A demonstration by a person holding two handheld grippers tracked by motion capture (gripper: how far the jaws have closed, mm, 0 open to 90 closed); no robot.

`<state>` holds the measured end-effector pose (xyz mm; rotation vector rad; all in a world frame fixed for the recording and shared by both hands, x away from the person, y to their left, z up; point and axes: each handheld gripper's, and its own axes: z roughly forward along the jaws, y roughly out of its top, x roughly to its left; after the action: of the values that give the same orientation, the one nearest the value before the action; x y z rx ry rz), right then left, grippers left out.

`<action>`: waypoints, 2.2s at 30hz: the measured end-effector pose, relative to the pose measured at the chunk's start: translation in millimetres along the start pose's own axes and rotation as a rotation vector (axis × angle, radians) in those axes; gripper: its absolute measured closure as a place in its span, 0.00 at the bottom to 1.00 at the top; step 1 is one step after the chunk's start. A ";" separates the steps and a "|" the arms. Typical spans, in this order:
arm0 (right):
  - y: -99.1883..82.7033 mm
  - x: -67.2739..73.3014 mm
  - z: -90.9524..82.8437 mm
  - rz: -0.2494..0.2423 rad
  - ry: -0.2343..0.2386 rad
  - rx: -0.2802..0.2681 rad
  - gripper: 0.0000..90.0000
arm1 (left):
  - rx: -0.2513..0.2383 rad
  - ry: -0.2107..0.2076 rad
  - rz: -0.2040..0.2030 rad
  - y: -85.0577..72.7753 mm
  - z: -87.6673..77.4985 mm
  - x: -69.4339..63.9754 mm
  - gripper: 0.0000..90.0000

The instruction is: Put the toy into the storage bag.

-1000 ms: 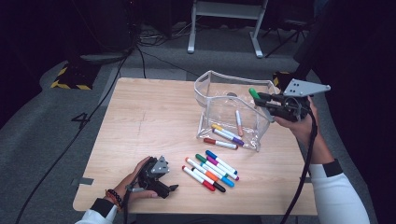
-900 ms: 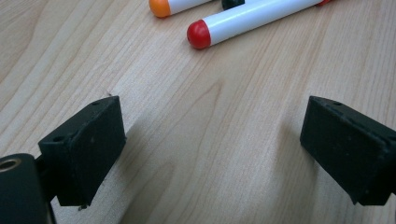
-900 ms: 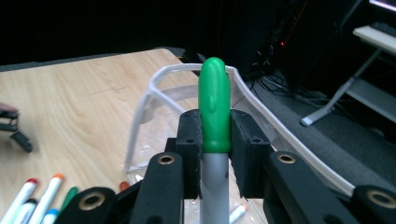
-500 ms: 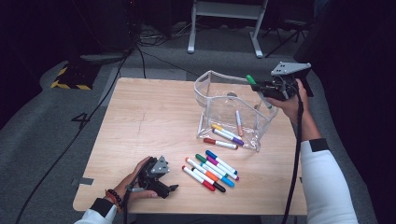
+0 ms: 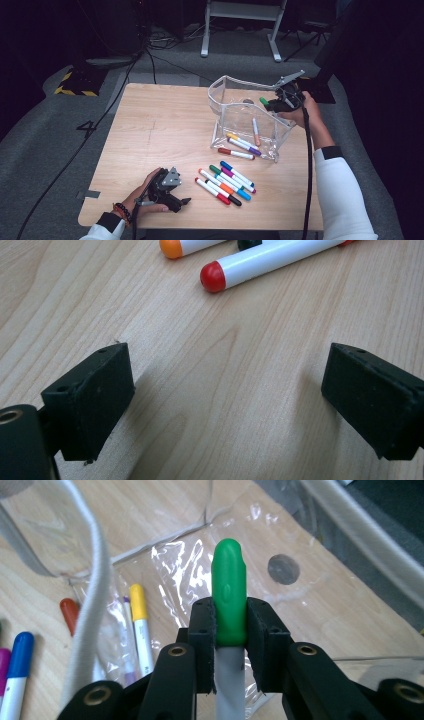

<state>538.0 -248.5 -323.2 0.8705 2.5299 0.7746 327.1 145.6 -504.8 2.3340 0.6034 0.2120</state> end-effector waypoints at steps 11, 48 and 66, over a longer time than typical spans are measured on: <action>10.6 16.8 5.8 -0.065 0.017 0.035 0.71 | 0.000 0.000 0.000 0.0 0.0 0.0 0.08; -113.1 103.6 -74.1 -0.087 0.095 -0.405 0.43 | 0.001 0.003 -0.002 -0.2 -0.3 -0.3 0.08; -112.2 133.7 53.8 -0.136 0.196 -0.240 0.52 | 0.000 0.021 -0.023 -1.7 -1.5 -2.8 0.08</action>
<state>413.2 -215.8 -452.5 0.5617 2.5580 1.1382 323.5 146.2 -504.8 2.3261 0.6401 0.2263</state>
